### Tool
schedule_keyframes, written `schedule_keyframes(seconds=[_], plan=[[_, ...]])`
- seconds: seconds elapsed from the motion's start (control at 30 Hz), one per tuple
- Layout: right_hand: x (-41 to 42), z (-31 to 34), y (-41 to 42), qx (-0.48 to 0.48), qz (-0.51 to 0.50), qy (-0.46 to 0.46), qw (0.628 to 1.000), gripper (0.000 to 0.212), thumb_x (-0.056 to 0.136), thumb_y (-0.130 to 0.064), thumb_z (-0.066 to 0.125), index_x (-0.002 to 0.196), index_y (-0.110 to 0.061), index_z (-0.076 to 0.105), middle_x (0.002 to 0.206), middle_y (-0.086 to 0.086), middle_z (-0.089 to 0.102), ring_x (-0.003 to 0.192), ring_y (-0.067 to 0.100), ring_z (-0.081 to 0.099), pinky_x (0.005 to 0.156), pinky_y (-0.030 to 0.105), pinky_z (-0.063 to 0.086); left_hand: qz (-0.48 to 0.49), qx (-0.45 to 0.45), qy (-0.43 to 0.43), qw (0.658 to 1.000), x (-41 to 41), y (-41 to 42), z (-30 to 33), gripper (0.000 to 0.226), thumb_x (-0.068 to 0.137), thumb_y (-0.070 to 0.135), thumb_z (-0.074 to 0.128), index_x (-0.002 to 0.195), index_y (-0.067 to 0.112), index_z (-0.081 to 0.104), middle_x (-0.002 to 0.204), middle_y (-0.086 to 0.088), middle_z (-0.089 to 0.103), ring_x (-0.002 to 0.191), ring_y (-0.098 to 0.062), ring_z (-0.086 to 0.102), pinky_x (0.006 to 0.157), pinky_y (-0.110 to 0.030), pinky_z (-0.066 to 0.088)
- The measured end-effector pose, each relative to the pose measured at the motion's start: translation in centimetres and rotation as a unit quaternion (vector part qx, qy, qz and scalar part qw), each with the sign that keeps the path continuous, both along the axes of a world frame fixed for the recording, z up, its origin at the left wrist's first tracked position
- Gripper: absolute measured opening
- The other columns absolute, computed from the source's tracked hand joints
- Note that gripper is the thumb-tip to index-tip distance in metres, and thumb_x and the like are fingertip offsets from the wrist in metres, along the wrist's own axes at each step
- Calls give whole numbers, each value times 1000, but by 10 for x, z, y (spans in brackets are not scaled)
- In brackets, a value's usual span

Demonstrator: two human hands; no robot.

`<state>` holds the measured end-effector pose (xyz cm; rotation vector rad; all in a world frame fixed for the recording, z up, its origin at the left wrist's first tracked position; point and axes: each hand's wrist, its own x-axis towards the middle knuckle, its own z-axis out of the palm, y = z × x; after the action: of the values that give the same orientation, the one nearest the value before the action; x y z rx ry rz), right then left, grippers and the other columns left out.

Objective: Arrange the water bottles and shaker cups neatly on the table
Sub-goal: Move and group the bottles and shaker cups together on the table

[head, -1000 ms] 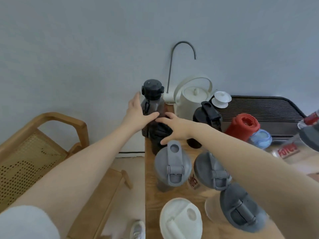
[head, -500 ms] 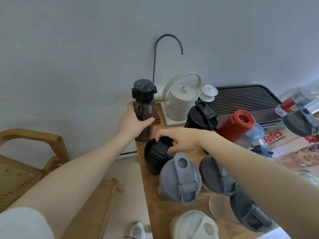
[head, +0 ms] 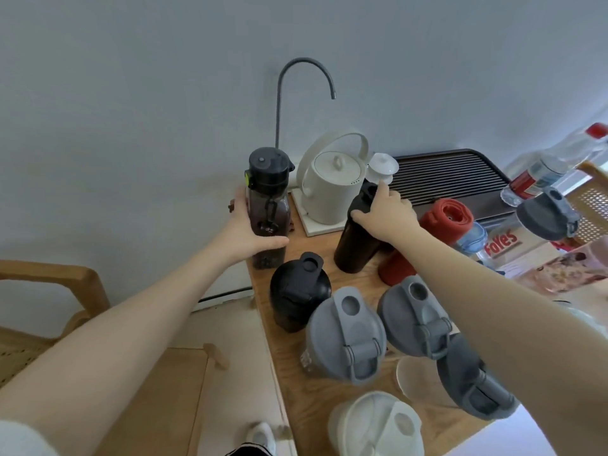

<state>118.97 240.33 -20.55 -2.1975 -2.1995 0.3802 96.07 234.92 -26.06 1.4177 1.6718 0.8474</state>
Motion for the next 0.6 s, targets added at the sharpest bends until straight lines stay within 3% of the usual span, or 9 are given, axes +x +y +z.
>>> schedule_keyframes(seconds=[0.07,0.13,0.23,0.27,0.37,0.47,0.6], plan=[[-2,-1,5,-36,10,-5,999,94,72,-49,71,140,-11,18,137,20,36,125,44,35,100,51,35,-33,15,12,999,-8,7,1,121,47,46,84,140,28,10,142,-8,32,132,-26,34,108,-46,34],[-7,0,6,-33,35,1,999,94,69,-40,75,139,-14,19,138,17,35,124,44,35,97,50,38,-63,12,8,998,-15,15,2,116,41,53,83,135,32,19,136,-4,34,128,-22,36,103,-45,39],[-18,2,2,-23,50,5,999,88,67,-39,76,134,-13,25,135,14,37,121,42,37,90,48,43,-105,0,-21,994,-20,23,6,102,53,30,78,135,23,19,128,2,37,115,-12,40,86,-17,39],[-23,2,0,-17,52,9,998,86,67,-42,76,132,-12,27,133,14,37,120,41,38,89,47,43,-116,5,-25,993,-21,25,5,100,56,25,76,137,21,18,127,1,38,112,-11,41,84,-15,38],[-43,-1,-2,-6,62,42,997,84,69,-49,74,128,-9,30,132,15,39,119,41,41,89,46,43,-117,23,-3,993,-21,26,3,91,62,21,78,134,17,22,125,-2,42,112,-13,45,93,-31,42],[-61,-4,0,-18,72,74,994,82,70,-52,72,126,-8,31,130,16,40,117,40,44,87,45,44,-88,59,39,994,-21,28,-6,86,55,41,78,126,20,33,120,-6,48,112,-21,50,95,-42,46],[-71,-7,10,-33,81,81,993,77,82,-53,58,134,-6,27,135,20,38,122,41,40,100,48,39,-41,70,74,994,-28,26,-25,81,51,59,75,119,25,44,114,-5,54,111,-24,52,91,-46,49]])
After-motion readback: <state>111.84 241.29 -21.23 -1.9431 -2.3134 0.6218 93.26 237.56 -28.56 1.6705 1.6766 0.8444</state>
